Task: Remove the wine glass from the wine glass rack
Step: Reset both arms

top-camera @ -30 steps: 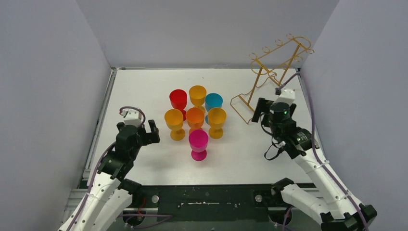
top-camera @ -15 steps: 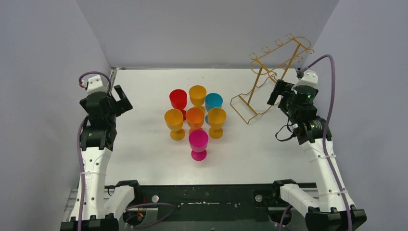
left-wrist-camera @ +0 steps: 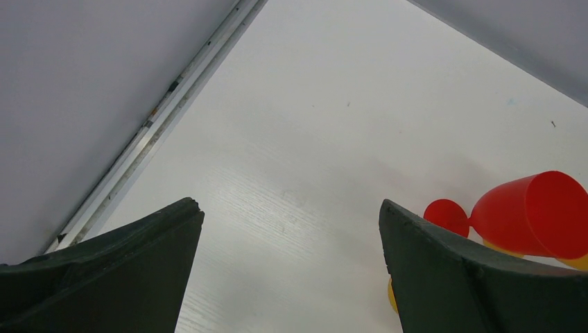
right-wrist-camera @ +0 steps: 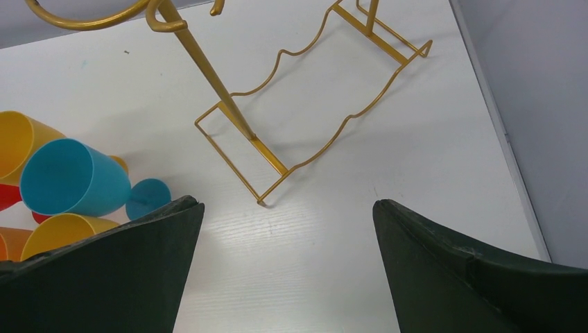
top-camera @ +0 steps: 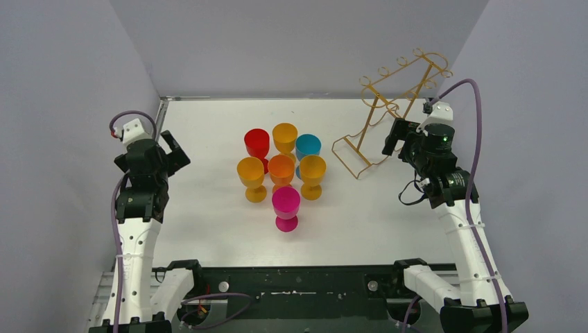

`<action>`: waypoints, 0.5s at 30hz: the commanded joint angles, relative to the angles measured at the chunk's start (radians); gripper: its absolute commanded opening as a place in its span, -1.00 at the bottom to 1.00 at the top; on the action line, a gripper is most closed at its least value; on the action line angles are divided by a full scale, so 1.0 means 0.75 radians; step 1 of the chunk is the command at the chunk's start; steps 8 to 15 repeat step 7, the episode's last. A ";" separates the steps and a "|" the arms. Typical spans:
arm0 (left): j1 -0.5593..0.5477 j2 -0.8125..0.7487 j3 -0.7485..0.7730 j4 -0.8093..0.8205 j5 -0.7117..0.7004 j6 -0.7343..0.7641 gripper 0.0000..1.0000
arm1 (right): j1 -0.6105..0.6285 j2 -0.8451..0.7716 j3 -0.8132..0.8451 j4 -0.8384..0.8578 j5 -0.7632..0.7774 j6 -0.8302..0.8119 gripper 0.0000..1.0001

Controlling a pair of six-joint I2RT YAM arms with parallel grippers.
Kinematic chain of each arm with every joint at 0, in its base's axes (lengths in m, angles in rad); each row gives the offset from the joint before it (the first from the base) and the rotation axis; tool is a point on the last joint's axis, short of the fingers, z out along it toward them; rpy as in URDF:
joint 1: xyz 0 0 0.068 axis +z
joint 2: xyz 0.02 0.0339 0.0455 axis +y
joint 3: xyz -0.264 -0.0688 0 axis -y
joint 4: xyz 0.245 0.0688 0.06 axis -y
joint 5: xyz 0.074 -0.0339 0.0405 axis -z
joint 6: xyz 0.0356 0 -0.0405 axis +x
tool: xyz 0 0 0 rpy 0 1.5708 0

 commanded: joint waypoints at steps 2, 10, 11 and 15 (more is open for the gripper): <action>0.007 -0.017 -0.031 -0.010 -0.063 -0.096 0.95 | -0.005 -0.029 0.002 0.027 0.005 0.002 1.00; 0.007 -0.010 -0.026 -0.028 -0.088 -0.103 0.95 | -0.004 -0.048 -0.004 0.024 0.005 0.010 1.00; 0.007 -0.010 -0.026 -0.028 -0.088 -0.103 0.95 | -0.004 -0.048 -0.004 0.024 0.005 0.010 1.00; 0.007 -0.010 -0.026 -0.028 -0.088 -0.103 0.95 | -0.004 -0.048 -0.004 0.024 0.005 0.010 1.00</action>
